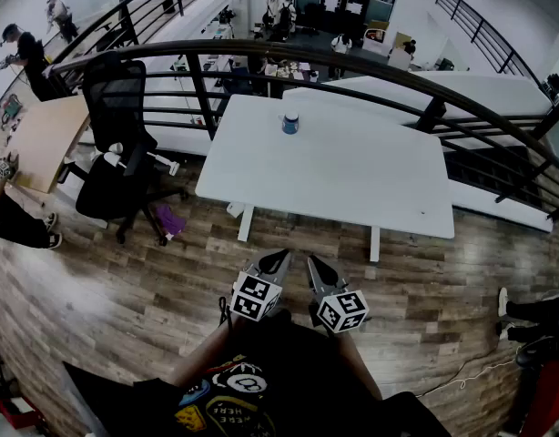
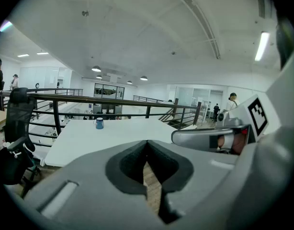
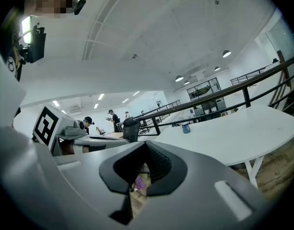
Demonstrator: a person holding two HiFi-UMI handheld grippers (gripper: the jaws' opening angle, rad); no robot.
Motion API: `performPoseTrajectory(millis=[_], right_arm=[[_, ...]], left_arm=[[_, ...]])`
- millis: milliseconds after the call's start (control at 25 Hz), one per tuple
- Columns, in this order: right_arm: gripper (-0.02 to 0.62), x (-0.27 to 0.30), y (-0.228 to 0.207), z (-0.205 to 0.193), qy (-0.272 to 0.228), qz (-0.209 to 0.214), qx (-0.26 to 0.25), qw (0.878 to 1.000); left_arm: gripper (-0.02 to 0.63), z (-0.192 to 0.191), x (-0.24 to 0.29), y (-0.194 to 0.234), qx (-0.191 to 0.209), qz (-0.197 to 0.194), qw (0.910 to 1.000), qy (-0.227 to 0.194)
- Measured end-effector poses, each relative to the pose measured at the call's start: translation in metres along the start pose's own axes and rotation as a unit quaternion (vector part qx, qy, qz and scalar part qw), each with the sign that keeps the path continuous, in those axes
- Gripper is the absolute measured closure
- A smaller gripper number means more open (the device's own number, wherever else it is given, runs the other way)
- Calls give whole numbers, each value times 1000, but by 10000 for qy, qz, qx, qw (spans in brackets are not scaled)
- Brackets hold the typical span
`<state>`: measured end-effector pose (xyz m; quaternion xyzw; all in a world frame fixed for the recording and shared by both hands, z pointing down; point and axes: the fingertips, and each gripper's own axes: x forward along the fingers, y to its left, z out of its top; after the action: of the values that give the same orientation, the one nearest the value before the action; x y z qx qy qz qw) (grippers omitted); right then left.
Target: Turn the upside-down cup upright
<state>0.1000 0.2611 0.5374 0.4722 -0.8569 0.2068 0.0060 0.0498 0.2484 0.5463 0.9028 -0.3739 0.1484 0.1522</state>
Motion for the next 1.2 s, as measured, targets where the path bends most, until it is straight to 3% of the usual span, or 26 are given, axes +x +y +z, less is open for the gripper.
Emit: performPoseTrajectory(millis=[600,880,1080,1200], right_arm=[[597,6,-2,-2,5,29,62,10000],[597,9,-9,-26,300,90,342,9989],[597,40,-18,-18,165,150,518,9984],[597,71,-32,-9,261,59,551,9981]], left_arm=[[601,-3,5,2,65,11,10000,69],[601,-8,4,14,-199,181,9995,174],[601,4,24,51,-57,165,9998,79],[601,18,41,82,-167,147,9997,82]])
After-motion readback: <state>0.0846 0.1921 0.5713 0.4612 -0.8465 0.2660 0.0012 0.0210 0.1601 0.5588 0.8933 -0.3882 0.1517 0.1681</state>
